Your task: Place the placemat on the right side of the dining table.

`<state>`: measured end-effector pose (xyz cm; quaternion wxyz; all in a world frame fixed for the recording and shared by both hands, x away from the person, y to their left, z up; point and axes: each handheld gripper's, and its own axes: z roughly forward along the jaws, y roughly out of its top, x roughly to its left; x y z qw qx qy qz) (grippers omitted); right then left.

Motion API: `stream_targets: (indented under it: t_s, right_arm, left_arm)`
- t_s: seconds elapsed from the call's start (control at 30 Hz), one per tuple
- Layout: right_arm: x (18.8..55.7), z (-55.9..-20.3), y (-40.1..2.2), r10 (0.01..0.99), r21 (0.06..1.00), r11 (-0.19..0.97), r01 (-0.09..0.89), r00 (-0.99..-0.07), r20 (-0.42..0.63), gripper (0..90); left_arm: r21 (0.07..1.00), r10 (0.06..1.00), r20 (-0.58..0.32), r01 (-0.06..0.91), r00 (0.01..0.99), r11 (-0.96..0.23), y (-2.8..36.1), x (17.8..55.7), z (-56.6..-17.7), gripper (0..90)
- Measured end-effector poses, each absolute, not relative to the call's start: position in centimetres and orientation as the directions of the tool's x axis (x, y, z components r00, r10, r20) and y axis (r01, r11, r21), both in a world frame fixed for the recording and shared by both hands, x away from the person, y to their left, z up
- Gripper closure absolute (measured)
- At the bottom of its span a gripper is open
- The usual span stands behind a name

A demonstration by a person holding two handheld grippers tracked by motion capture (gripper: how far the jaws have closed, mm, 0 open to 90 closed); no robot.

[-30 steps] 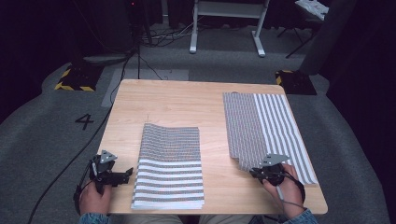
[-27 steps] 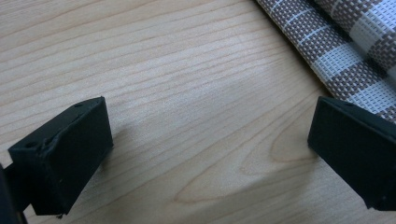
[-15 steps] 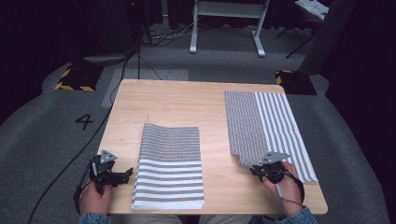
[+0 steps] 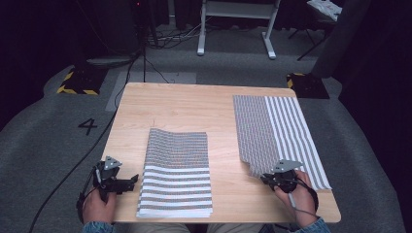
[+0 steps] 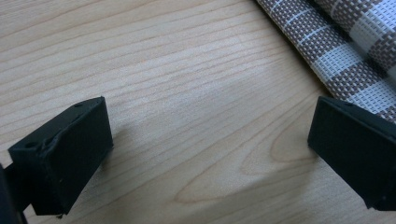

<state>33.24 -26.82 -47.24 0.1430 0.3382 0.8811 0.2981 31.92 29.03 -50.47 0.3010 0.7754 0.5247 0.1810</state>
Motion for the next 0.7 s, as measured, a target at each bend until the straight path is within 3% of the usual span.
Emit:
stream_targets:
  t_s: [0.3,0.57,0.7]
  right_arm:
    - [33.11,-47.30,-26.81,0.691,0.622,0.581,0.524,-0.722,-0.038,77.1]
    - [32.87,-47.24,-26.42,0.695,0.643,0.548,0.536,-0.719,0.007,63.5]
    - [32.71,-46.99,-26.46,0.699,0.665,0.528,0.529,-0.715,0.013,62.3]
  left_arm:
    - [0.658,0.923,-0.034,0.704,0.382,-0.267,29.02,31.92,-50.48,0.0]
    - [0.658,0.923,-0.034,0.704,0.383,-0.268,29.02,31.92,-50.48,0.0]
    - [0.657,0.923,-0.035,0.705,0.384,-0.268,29.03,31.92,-50.47,0.0]
